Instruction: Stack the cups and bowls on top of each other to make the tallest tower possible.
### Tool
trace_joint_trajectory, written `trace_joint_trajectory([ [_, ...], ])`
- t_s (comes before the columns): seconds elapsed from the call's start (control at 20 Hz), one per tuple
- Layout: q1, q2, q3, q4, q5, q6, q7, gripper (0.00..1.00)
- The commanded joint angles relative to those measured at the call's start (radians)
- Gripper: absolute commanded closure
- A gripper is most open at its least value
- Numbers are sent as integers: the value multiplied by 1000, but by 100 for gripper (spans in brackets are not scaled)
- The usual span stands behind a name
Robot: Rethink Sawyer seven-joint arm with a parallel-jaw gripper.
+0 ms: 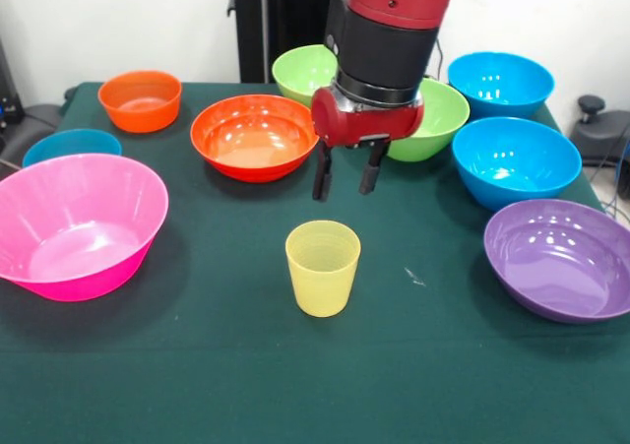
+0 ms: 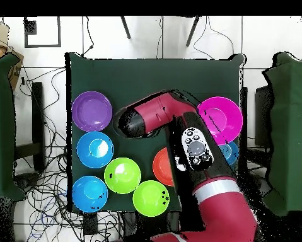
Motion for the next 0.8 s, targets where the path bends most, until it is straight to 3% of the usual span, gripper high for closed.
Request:
trace_joint_trajectory([
  [0.05, -48, 48, 27, 91, 9, 81, -192, 0],
  [0.2, -54, 58, 24, 84, 13, 68, -151, 0],
  [0.45, -35, 102, -16, 42, -3, -28, 16, 0],
  [0.65, 49, 141, -132, -43, -9, -55, 278, 0],
  [0.8, 75, 175, -188, -81, 23, -64, 391, 0],
])
